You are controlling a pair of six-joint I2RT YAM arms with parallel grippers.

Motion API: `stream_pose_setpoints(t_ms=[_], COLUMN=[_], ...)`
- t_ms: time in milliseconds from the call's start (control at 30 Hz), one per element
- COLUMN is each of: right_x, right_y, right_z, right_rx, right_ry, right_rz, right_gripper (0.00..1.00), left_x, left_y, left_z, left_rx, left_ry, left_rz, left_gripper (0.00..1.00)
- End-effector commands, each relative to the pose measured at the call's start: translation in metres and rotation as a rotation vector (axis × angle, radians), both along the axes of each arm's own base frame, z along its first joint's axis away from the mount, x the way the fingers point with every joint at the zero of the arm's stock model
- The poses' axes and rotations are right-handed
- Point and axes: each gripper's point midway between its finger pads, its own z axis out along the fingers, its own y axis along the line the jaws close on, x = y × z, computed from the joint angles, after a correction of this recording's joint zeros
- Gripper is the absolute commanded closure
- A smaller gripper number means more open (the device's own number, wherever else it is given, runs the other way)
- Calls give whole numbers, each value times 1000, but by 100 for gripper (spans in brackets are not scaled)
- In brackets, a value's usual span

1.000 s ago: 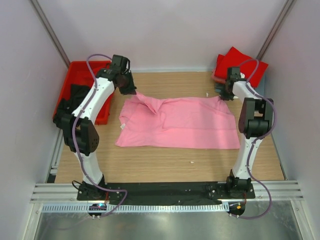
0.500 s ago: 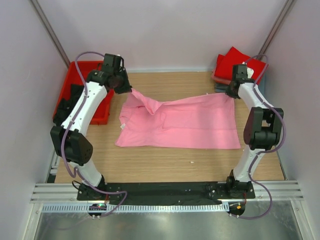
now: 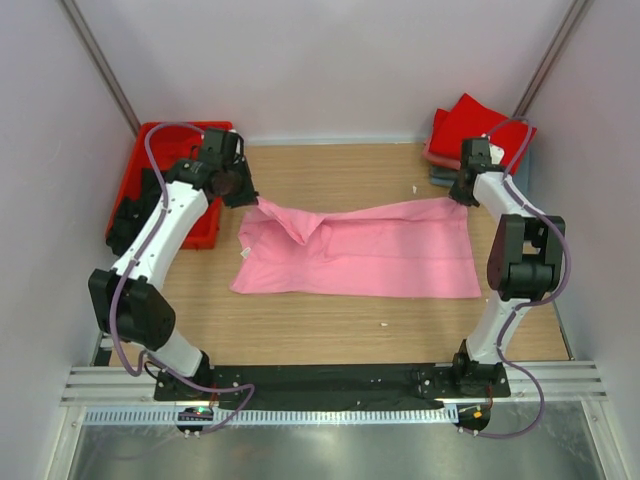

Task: Fold and stack the t-shirts
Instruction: Fold the tshirt

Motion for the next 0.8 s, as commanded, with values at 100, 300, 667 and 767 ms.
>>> stream_pose_setpoints(t_ms=[100, 300, 667, 767], right_x=[-13, -24, -42, -52], right_y=[-17, -18, -20, -20], right_z=[19, 7, 5, -2], right_rx=[-67, -66, -77, -80], right_ry=[-44, -18, -8, 12], right_rz=[-70, -85, -93, -93], right_gripper=[99, 99, 99, 98], left_x=[-17, -26, -28, -27], left_y=[5, 10, 23, 27], left_z=[-14, -35, -41, -42], left_rx=[-19, 4, 65, 85], left_ry=[-14, 15, 8, 8], left_rz=[15, 23, 44, 49], left_gripper=[100, 100, 100, 100])
